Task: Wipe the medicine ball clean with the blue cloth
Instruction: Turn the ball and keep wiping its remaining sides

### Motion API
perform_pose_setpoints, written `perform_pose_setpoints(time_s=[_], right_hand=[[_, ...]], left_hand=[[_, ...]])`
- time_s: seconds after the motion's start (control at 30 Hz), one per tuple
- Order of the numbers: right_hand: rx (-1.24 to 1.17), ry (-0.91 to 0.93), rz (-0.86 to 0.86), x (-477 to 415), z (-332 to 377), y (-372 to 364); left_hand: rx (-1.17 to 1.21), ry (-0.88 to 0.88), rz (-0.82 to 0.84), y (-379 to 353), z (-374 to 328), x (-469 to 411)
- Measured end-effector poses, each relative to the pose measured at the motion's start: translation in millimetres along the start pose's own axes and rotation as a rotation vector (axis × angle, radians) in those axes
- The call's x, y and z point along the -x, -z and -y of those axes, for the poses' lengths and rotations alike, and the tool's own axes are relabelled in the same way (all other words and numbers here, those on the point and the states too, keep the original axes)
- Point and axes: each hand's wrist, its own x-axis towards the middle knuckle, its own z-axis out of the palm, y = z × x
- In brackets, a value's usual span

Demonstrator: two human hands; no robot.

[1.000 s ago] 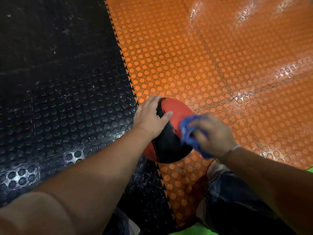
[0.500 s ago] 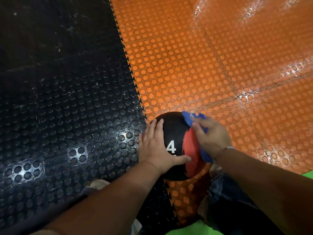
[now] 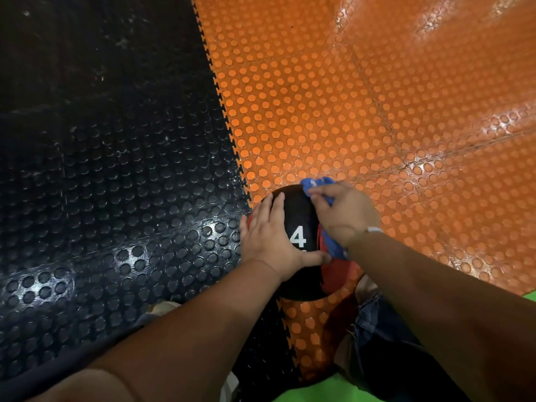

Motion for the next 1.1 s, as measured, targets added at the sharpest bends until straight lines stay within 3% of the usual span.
perform_pose_setpoints(time_s=[0.07,0.13,0.2,0.3,0.33,0.37,0.47,0.5,0.63,0.7,0.83,0.87,0.93,1.03,1.1], right_hand=[[-0.142,-0.215,0.094,-21,-2,6],[-0.106,-0.226,0.169,-34,-6,15],[-0.06,0.018,0.216,-32,-7,13],[0.158,0.596,0.237,-10,-5,13],[0.203,0.665,0.215,-9,-13,11],[0.198,0.59,0.204,-10,-18,11],[0.067,0.099,0.224,-27,-28,13],[0.104,0.045,0.249,-32,-24,13],[0.328,0.327,0.304,-21,9,7],[0.349,0.364,0.292,-10,10,8],[0.228,-0.104,0.314,-42,-16,13],[0.238,-0.141,0.346,-49,-19,14],[0.209,-0.037,0.355,-51,-14,11],[0.196,0.294,0.406,-35,6,8],[0.237,0.215,0.473,-45,-1,8]], left_hand=[[0.002,-0.015,-0.028,-2,0,5],[0.036,-0.035,-0.056,-9,2,16],[0.083,-0.043,-0.09,-18,4,30],[0.097,-0.058,-0.125,-28,5,43],[0.088,-0.068,-0.118,-30,5,44],[0.074,-0.078,-0.104,-31,5,45],[0.065,-0.086,-0.098,-32,3,45],[0.064,-0.078,-0.104,-32,2,44],[0.029,-0.045,-0.096,-27,2,39],[0.03,-0.053,-0.087,-25,2,39],[0.004,-0.087,-0.071,-28,1,43],[0.005,-0.085,-0.075,-28,1,44],[0.019,-0.075,-0.09,-29,1,44],[0.004,-0.067,-0.096,-28,3,41],[-0.006,-0.096,-0.083,-28,5,41]])
